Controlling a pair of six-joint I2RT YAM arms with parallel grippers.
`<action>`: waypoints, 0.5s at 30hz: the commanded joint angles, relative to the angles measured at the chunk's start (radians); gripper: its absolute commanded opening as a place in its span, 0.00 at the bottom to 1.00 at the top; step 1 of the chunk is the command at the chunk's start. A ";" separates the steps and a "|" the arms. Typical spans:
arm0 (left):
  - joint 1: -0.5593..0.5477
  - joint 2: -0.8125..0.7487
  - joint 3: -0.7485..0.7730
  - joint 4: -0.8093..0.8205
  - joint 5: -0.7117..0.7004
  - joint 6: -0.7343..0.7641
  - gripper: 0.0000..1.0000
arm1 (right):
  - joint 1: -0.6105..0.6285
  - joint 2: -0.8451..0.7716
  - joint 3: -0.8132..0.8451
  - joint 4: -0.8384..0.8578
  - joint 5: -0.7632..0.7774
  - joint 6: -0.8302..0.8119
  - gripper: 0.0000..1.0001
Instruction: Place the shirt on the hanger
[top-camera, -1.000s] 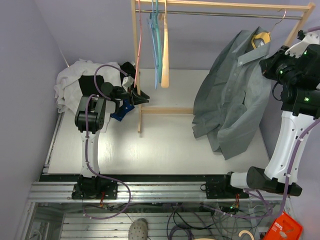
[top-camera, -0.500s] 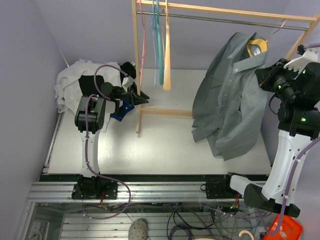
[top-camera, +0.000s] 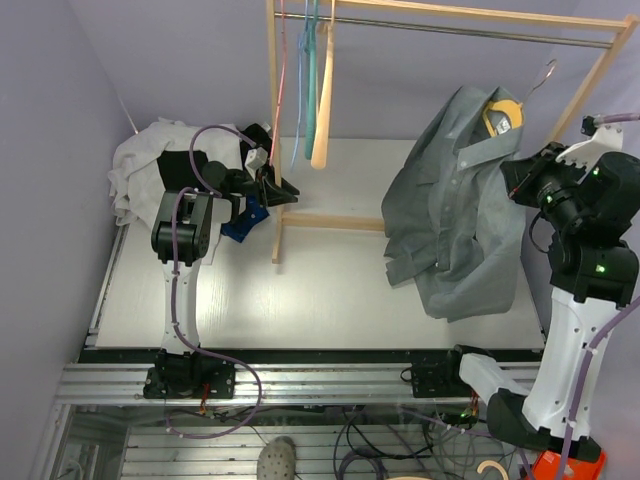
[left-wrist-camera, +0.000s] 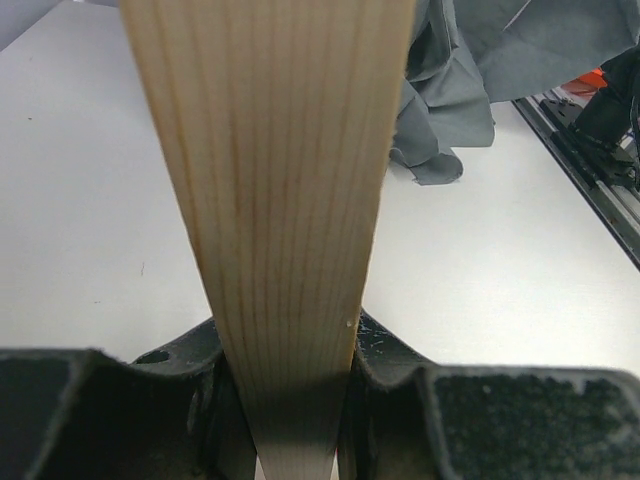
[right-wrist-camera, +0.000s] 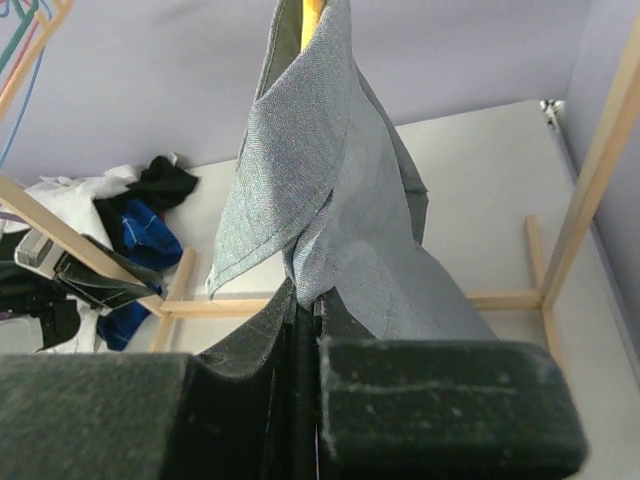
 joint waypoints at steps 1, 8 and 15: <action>0.004 0.019 0.018 0.257 -0.005 -0.058 0.07 | 0.033 -0.001 0.137 0.010 0.097 -0.038 0.00; 0.006 0.001 -0.021 0.258 -0.005 -0.035 0.07 | 0.047 0.057 0.245 0.009 0.175 -0.051 0.00; 0.006 0.001 -0.023 0.258 -0.003 -0.036 0.07 | 0.047 0.137 0.298 0.013 0.178 -0.018 0.00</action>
